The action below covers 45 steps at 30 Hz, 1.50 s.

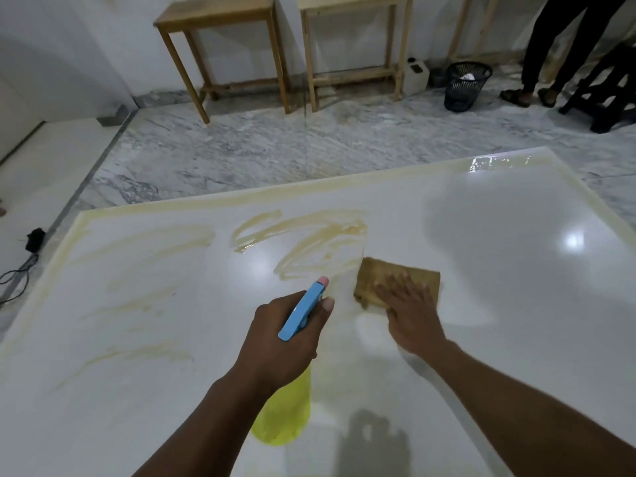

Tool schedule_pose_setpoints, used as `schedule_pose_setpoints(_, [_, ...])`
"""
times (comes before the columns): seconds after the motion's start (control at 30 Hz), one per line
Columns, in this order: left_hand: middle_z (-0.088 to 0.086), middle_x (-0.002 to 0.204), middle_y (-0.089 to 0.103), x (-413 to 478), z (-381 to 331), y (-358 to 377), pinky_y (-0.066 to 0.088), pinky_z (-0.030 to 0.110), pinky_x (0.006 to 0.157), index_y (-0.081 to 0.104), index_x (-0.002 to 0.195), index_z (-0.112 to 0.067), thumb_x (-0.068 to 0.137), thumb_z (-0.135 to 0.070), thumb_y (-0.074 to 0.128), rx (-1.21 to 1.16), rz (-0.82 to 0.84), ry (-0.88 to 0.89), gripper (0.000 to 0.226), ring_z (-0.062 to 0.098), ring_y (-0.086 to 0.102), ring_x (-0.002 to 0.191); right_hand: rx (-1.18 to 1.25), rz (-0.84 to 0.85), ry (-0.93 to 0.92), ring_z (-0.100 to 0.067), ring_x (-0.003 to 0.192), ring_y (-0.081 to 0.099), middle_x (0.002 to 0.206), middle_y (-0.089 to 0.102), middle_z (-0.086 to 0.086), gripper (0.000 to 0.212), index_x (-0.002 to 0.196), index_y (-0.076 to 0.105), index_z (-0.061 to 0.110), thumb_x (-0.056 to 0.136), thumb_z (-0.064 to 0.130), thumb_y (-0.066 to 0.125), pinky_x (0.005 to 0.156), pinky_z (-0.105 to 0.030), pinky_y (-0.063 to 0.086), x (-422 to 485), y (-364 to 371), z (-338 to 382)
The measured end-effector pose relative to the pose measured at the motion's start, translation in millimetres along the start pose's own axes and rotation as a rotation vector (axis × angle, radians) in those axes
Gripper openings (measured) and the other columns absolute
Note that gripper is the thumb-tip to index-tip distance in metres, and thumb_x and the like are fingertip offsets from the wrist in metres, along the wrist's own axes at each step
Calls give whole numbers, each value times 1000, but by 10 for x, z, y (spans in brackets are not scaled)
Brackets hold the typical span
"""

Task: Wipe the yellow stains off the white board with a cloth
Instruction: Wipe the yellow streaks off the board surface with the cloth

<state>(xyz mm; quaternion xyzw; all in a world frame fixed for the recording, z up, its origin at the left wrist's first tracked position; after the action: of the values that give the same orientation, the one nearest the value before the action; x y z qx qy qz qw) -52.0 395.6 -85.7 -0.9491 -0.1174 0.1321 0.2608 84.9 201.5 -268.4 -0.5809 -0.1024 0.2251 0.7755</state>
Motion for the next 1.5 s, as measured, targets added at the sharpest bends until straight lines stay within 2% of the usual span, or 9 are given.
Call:
schedule_pose_setpoints(0.2, [32,94,72,-1097,144,-284,56,16,53,77,108,-16,102,-39,67,-48,23,12,26,37,72,63,36,55,27,-25,150,27,157,39,8,64,142,51,38,82,26,31,116,-57,24,-1584,472,703])
schedule_pose_setpoints(0.3, [33,97,71,-1457,224,-402,64,30,58,73,103,-46,103,-39,66,-77,24,13,9,29,73,58,139,85,25,-20,150,27,155,41,12,58,139,54,38,87,20,32,119,-44,21,-2018,393,1045])
schedule_pose_setpoints(0.4, [30,94,73,-1600,263,-518,67,46,69,69,96,-45,103,-43,65,-63,25,29,8,24,74,55,515,267,125,-16,127,54,131,62,7,40,129,64,27,98,14,42,99,-19,40,-2209,118,1227])
schedule_pose_setpoints(0.5, [27,92,75,-1538,205,-599,64,43,70,69,96,-37,103,-44,64,-39,30,68,11,23,75,55,988,408,466,-34,104,70,105,76,-10,30,105,76,17,80,24,61,85,-33,53,-2175,-17,970])
schedule_pose_setpoints(0.63, [24,93,76,-1222,88,-671,65,33,66,63,99,-61,104,-43,64,-53,39,117,19,19,76,66,1339,636,633,-41,109,66,122,66,-28,43,118,68,-7,85,15,52,96,-48,52,-1801,-94,812])
schedule_pose_setpoints(0.8, [25,93,75,-431,163,-672,58,19,56,75,102,-10,103,-45,64,-20,48,57,37,26,74,58,1068,470,660,-39,92,69,104,71,-28,42,122,62,-11,86,9,57,93,-56,53,-238,-641,290])
schedule_pose_setpoints(0.97, [15,86,78,382,111,-644,63,31,69,75,111,-11,102,-50,62,27,39,39,43,20,76,58,744,246,474,-29,76,62,98,66,-20,18,102,64,-2,92,7,52,56,-28,54,1477,-1614,162])
schedule_pose_setpoints(1.27, [17,70,67,1191,324,-600,57,53,75,74,109,-6,102,-50,61,40,-17,50,46,39,68,69,149,259,180,-36,144,34,157,37,-14,49,149,43,24,101,23,35,117,-49,28,2732,-770,135])
schedule_pose_setpoints(1.5, [18,71,69,952,595,-600,58,57,75,73,99,-6,103,-49,63,60,-6,6,44,40,69,68,-9,109,83,-38,150,22,160,35,-6,69,147,46,30,81,27,28,115,-59,18,1838,-97,449])
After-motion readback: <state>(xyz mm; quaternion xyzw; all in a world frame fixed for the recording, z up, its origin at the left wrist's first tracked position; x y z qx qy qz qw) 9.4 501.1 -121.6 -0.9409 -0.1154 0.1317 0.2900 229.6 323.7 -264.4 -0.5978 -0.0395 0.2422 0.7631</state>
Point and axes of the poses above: each hand's wrist, its own x-axis towards the middle knuckle, its own y-axis out of the palm, z = x × y, the point moved 10 cm from there along x, towards the middle knuckle
